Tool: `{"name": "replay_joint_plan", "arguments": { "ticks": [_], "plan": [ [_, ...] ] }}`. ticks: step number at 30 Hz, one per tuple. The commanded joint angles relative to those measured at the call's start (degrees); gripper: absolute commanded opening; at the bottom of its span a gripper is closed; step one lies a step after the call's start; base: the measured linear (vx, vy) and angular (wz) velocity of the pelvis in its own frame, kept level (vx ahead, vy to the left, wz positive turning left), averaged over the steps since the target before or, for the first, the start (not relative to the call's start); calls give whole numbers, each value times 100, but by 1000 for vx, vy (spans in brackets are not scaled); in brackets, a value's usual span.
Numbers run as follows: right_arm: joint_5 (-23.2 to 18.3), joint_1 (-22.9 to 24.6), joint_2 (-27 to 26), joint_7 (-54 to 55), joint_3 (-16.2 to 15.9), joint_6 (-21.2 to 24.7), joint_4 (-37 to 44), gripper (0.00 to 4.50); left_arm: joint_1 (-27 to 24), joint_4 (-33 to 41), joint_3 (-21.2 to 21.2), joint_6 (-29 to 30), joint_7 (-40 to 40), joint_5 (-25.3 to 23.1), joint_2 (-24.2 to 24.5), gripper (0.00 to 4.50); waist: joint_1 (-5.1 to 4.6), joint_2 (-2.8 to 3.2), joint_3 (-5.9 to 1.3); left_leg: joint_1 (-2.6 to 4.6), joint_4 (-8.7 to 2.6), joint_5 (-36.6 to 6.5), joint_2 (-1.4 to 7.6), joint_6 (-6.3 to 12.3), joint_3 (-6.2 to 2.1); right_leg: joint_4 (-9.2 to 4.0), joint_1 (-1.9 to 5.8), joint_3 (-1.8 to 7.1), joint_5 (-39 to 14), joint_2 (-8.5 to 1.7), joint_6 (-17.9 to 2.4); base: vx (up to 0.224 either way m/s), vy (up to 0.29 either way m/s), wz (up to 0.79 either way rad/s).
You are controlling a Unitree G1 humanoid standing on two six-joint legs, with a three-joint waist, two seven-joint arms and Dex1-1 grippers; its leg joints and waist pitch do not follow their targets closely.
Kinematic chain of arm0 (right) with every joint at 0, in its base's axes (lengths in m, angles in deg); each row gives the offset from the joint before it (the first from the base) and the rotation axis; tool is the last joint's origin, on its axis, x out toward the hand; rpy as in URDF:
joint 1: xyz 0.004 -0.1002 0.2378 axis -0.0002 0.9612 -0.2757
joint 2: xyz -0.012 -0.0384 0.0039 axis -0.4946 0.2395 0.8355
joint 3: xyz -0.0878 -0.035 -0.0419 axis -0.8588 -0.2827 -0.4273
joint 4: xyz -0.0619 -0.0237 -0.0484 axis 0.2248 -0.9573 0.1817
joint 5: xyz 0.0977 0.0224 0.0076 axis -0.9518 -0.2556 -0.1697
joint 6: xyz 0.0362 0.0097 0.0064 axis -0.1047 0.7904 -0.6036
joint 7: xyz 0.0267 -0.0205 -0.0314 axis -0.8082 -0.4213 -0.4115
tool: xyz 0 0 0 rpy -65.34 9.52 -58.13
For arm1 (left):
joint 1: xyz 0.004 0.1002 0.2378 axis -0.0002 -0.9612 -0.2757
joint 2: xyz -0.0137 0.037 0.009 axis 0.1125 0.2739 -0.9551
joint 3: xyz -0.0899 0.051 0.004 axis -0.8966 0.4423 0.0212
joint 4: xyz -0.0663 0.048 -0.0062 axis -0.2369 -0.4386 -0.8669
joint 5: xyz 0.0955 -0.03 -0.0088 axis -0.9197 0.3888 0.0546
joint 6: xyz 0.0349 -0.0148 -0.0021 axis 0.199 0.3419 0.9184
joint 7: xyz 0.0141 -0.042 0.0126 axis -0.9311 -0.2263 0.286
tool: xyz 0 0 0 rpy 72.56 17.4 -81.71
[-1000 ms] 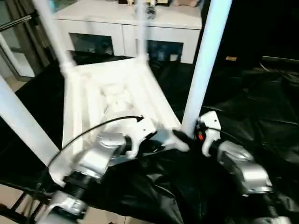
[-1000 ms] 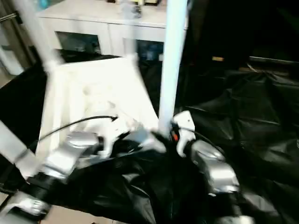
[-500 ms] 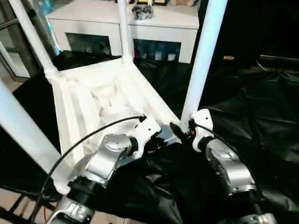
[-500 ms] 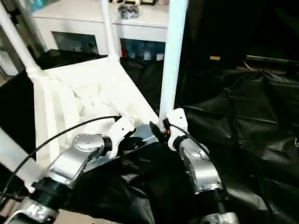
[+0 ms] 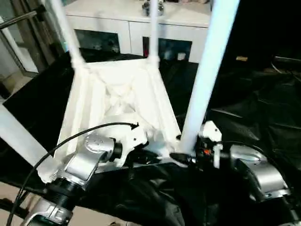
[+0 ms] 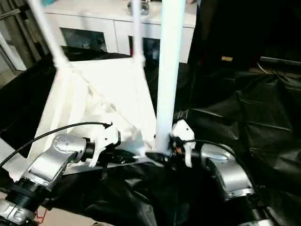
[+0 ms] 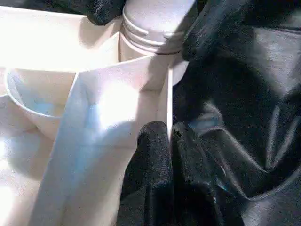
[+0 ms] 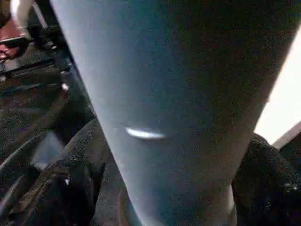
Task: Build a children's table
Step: Rotate leg to tighten
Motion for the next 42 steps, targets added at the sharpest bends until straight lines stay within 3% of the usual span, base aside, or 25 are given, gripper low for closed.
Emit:
{"name": "replay_joint_plan", "arguments": {
  "ticks": [1, 3, 4, 6, 7, 8, 12, 17, 20, 21, 24, 26, 27, 28, 30, 31, 34, 37, 38, 42],
  "plan": [
    [-185, 65, 2, -381, -230, 75, 261, 340, 215, -77, 52, -220, -138, 180, 1, 0, 8, -49, -279, 91, -379, -1607, 134, 234, -48, -416, 224, 161, -1422, -201, -1282, 0, 0, 0],
    [-225, 67, 34, -417, -263, 97, 289, 316, 227, -130, 38, -268, -189, 182, 38, 0, 14, -49, -284, 86, -379, -1618, 133, 212, -51, -419, 220, 164, -1484, -203, -1244, 0, 0, 0],
    [-256, 69, 27, -428, -271, 126, 305, 304, 231, -144, 20, -268, -208, 190, 49, 0, -1, -90, -284, 72, -379, -1595, 130, 205, -47, -418, 228, 162, -1517, -199, -1211, 0, 0, 0],
    [-274, 69, 18, -447, -270, 143, 311, 293, 236, -160, 9, -275, -223, 197, 56, 0, 4, -72, -287, 68, -380, -1523, 132, 192, -56, -409, 228, 164, -1531, -210, -1195, 0, 0, 0],
    [-320, 76, -3, -474, -269, 198, 344, 285, 244, -185, -5, -285, -225, 201, 64, 0, 2, -116, -287, 67, -379, -1500, 131, 207, -51, -413, 228, 162, -1532, -205, -1188, 0, 0, 0],
    [-343, 96, -19, -510, -294, 240, 366, 265, 244, -194, -25, -275, -204, 208, 61, 0, 15, -104, -291, 63, -375, -1440, 134, 218, -56, -396, 230, 165, -1502, -214, -1185, 0, 0, 0],
    [-345, 139, -46, -542, -346, 270, 363, 259, 221, -177, -63, -239, -105, 225, 8, 0, 25, -95, -299, 50, -361, -1283, 129, 262, -51, -381, 235, 163, -1325, -215, -1209, 0, 0, 0],
    [-385, 215, -375, -71, -214, 246, 282, 255, 168, -50, -93, 51, 399, 157, -247, 0, 32, -76, -286, 60, -376, -1443, 129, 205, -53, -403, 226, 161, -1496, -214, -1192, 0, 0, 0],
    [-252, 215, -619, 421, -127, 205, 139, 254, 168, 9, -128, 302, 740, 101, -434, 0, 8, -76, -273, 66, -394, -1627, 118, 94, -68, -451, 218, 151, -1934, -223, -1077, 0, 0, 0],
    [-94, 196, -782, 816, -79, 124, -12, 254, 163, 19, -136, 388, 959, 54, -568, 0, 8, -10, -265, 73, -403, -1684, 116, 68, -80, -458, 208, 151, -2021, -223, -1047, 0, 0, 0],
    [170, 163, -1294, 1909, 130, 76, -311, 254, 133, 46, -106, 599, 1529, -20, -1077, 0, -88, -42, -250, 56, -425, -1920, 96, -58, -102, -514, 199, 132, -2428, -215, -860, 0, 0, 0],
    [197, 161, -1397, 2040, 139, 41, -343, 254, 131, 33, -72, 626, 1642, -65, -1176, 0, -115, -53, -249, 76, -418, -2007, 87, -31, -101, -556, 177, 133, -2631, -211, -763, 0, 0, 0],
    [300, 132, -1627, 2363, 141, 85, -415, 254, 171, -57, -18, 686, 1908, -157, -1369, 0, -109, -22, -257, 85, -412, -2014, 82, -17, -105, -554, 169, 133, -2643, -211, -747, 0, 0, 0],
    [300, 132, -1627, 2363, 141, 85, -415, 254, 171, -57, -18, 686, 1908, -157, -1369, 0, -134, -39, -252, 72, -410, -1997, 75, 17, -93, -577, 153, 140, -2658, -201, -721, 0, 0, 0],
    [489, 63, -1866, 2829, 104, 123, -551, 254, 261, -212, 46, 725, 2258, -321, -1582, 0, -124, 8, -257, 61, -416, -1969, 68, 30, -106, -579, 160, 131, -2733, -205, -665, 0, 0, 0],
    [581, 34, -1945, 3013, 76, 99, -613, 254, 300, -270, 80, 735, 2391, -403, -1651, 0, -149, -10, -252, 52, -415, -2008, 60, 21, -107, -596, 154, 119, -2828, -199, -624, 0, 0, 0],
    [653, 0, -2027, 3149, 108, 21, -670, 323, 371, -316, 98, 736, 2555, -522, -1720, 0, -148, 32, -261, 66, -419, -2079, 61, 27, -115, -621, 136, 119, -2916, -197, -546, 0, 0, 0],
    [603, 4, -2062, 3232, 227, 19, -663, 347, 374, -311, 95, 716, 2546, -558, -1698, 0, -154, 37, -269, 52, -439, -2142, 68, 32, -128, -616, 144, 111, -2813, -191, -541, 0, 0, 0],
    [641, 66, -2014, 3318, 279, -53, -556, 360, 343, -319, 100, 621, 2439, -561, -1602, 0, -163, 73, -269, 60, -447, -2187, 74, 17, -128, -624, 140, 109, -2734, -185, -558, 0, 0, 0],
    [692, 88, -1899, 3359, 333, -146, -427, 390, 325, -331, 116, 497, 2311, -551, -1528, 0, -175, 75, -280, 68, -462, -2231, 86, 21, -123, -605, 147, 109, -2434, -178, -665, 0, 0, 0]
  ]
}}
